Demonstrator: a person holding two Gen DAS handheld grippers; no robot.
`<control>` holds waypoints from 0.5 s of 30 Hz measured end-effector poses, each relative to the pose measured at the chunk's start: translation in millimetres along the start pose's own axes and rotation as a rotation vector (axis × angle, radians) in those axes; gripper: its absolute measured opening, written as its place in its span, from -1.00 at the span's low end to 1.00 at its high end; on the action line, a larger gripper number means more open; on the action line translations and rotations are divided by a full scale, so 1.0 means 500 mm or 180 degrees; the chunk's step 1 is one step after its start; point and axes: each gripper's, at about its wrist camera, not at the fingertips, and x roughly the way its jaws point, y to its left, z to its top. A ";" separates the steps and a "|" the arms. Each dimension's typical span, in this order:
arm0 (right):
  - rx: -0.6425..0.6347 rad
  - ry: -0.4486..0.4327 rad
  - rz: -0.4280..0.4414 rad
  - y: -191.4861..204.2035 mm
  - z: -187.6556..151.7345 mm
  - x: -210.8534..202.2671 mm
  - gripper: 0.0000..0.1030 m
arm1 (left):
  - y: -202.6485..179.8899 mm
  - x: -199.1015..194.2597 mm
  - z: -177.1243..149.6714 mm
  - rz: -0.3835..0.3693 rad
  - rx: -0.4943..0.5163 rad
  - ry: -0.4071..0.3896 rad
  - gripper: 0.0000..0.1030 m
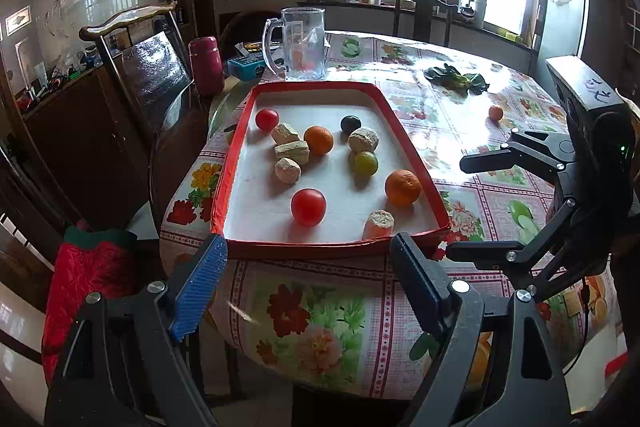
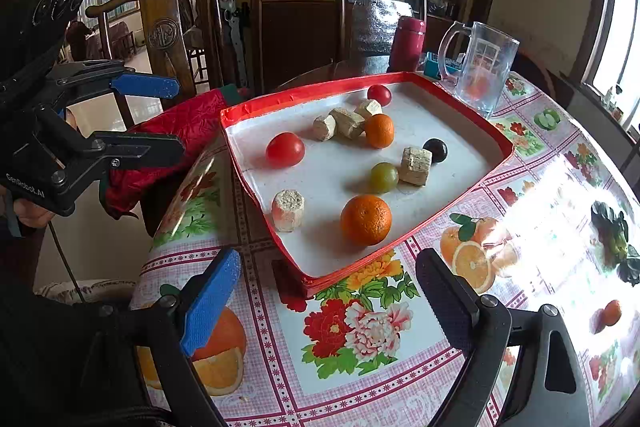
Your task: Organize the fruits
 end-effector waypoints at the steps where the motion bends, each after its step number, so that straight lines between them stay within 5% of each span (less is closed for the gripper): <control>1: 0.0000 0.0001 0.0000 0.000 0.000 0.000 0.76 | 0.000 0.000 0.000 0.0003 -0.0001 -0.0003 0.64; 15: -0.0007 0.0008 -0.0004 0.001 0.000 -0.004 0.76 | 0.000 -0.004 0.000 0.0027 0.0001 -0.0016 0.64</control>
